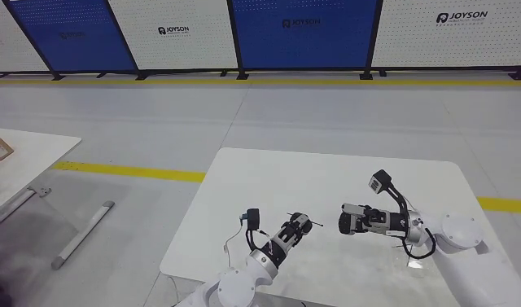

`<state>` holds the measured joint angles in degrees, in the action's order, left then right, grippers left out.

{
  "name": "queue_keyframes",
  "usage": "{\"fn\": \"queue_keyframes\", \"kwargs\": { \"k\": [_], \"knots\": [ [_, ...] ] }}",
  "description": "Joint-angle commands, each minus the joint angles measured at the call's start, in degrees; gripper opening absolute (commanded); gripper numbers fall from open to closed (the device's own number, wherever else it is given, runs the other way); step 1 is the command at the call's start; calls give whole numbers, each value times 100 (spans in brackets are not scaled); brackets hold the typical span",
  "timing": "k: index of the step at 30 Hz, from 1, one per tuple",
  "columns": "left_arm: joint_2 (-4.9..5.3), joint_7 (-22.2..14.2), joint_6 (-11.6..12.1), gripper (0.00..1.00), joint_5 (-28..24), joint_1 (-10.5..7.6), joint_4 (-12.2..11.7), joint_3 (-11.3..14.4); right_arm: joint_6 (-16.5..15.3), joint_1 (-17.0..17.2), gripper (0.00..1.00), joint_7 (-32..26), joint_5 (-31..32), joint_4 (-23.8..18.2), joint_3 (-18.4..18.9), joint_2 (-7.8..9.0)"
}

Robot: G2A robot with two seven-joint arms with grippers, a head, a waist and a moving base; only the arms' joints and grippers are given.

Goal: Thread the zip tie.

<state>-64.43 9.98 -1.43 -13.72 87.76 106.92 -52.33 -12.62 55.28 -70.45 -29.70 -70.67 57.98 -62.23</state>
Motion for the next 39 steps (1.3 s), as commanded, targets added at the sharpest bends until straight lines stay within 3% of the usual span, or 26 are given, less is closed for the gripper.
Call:
{"fn": "queue_keyframes", "kwargs": {
  "k": [1,4,7,14,21,25,30,31,39],
  "knots": [
    [0,0,0,0,0,0,0,0,0,0,100,1,0,0,0,0],
    [-1,12,19,0,22,-8,3,-5,0,0,100,1,0,0,0,0],
    [-21,218,224,0,227,43,-3,7,0,0,100,1,0,0,0,0],
    [18,7,405,0,-83,294,430,-392,0,0,100,1,0,0,0,0],
    [104,-65,822,0,-173,794,1146,-1062,0,0,100,1,0,0,0,0],
    [152,-121,1074,0,-138,1188,1717,-1453,0,0,100,1,0,0,0,0],
    [175,-10,1408,0,-41,1630,2191,-1812,0,0,100,1,0,0,0,0],
    [168,183,1538,0,90,1686,2237,-1883,0,0,100,1,0,0,0,0],
    [168,183,1538,0,90,1686,2237,-1883,0,0,100,1,0,0,0,0]
  ]
}}
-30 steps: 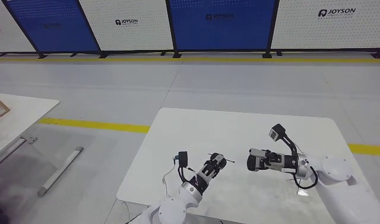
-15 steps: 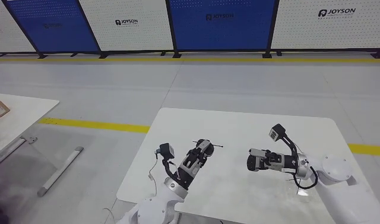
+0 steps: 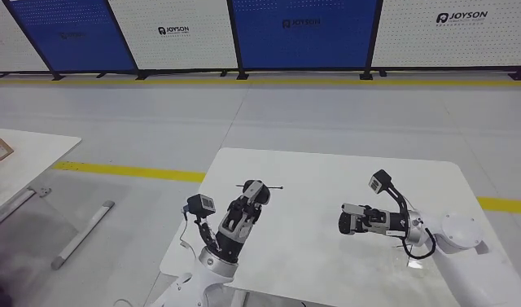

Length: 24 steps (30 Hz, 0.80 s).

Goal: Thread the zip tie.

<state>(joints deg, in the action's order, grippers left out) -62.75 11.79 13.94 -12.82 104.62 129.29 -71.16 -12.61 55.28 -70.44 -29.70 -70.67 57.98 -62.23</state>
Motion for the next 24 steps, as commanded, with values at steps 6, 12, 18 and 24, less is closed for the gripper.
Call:
{"fn": "queue_keyframes", "kwargs": {
  "k": [6,12,18,24],
  "knots": [
    [-16,-226,-2,0,-223,-27,63,66,0,0,100,0,0,0,0,0],
    [11,-823,-23,0,-965,134,261,-235,0,0,100,0,0,0,0,0],
    [11,-823,-23,0,-965,134,261,-235,0,0,100,0,0,0,0,0],
    [8,-818,-50,0,-957,115,238,-236,0,0,100,0,0,0,0,0]
  ]
}}
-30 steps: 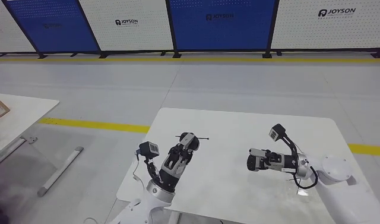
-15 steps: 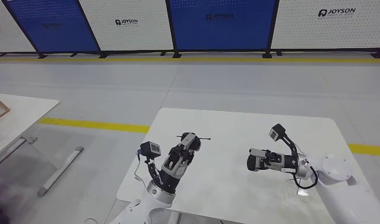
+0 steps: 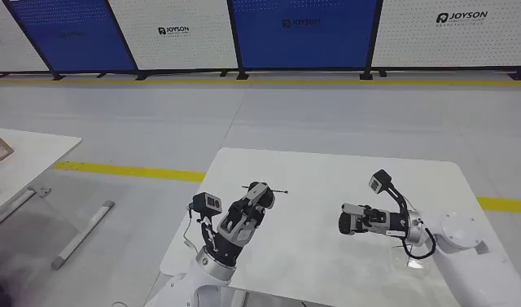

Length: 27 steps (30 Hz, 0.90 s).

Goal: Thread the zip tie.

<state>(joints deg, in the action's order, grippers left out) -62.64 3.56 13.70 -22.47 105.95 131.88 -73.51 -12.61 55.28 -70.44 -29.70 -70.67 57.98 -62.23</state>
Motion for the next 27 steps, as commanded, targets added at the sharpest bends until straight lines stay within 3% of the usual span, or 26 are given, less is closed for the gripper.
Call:
{"fn": "queue_keyframes", "kwargs": {
  "k": [1,10,16,27],
  "knots": [
    [-6,12,-122,0,64,-49,-99,5,0,0,100,0,0,0,0,0],
    [-66,147,-981,0,886,-439,-847,363,0,0,100,0,0,0,0,0],
    [-115,136,-1299,0,1133,-810,-1411,539,0,0,100,0,0,0,0,0],
    [-115,136,-1299,0,1133,-810,-1411,539,0,0,100,0,0,0,0,0]
  ]
}}
